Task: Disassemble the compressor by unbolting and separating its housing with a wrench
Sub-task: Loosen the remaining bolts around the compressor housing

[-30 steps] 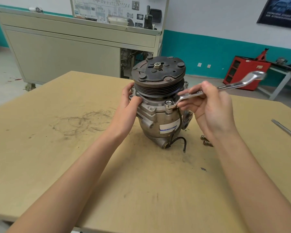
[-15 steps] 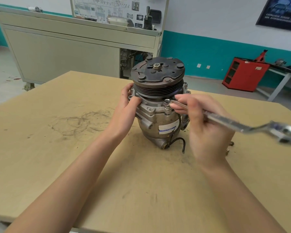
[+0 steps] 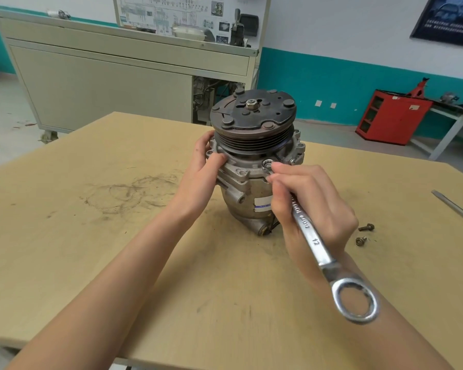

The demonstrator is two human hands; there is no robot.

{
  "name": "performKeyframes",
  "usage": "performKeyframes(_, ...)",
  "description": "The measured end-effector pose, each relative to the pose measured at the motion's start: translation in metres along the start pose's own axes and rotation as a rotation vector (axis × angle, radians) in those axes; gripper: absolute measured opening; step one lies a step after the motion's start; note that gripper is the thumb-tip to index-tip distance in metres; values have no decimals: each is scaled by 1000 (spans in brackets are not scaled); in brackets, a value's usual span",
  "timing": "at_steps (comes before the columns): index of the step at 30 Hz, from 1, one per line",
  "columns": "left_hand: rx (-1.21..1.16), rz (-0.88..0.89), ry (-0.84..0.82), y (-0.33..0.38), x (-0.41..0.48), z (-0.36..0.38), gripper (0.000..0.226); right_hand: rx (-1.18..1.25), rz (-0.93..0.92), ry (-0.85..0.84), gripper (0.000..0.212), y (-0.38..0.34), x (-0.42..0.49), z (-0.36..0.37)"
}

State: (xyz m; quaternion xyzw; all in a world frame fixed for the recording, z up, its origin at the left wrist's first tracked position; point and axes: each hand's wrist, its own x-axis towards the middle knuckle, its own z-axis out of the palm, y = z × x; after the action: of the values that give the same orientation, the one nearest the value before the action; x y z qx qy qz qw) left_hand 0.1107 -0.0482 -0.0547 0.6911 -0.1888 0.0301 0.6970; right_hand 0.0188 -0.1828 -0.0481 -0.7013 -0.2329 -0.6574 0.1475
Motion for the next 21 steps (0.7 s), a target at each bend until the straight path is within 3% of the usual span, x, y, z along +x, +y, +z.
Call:
performKeyframes(4, 3, 1, -8, 0, -1, 0, 63, 46, 29, -1, 42, 1, 1, 1)
performKeyframes(9, 10, -8, -17, 0, -1, -1, 61, 640, 615, 9, 24, 7, 7, -3)
performKeyframes(13, 16, -8, -17, -1, -1, 0, 59, 873, 941, -54, 34, 30, 22, -8)
performKeyframes(16, 9, -2, -15, 0, 0, 0, 59, 932, 1035, -120, 36, 39, 30, -8)
performKeyframes(21, 10, -3, -10, -1, 0, 1, 61, 935, 1009, -36, 35, 31, 31, -18)
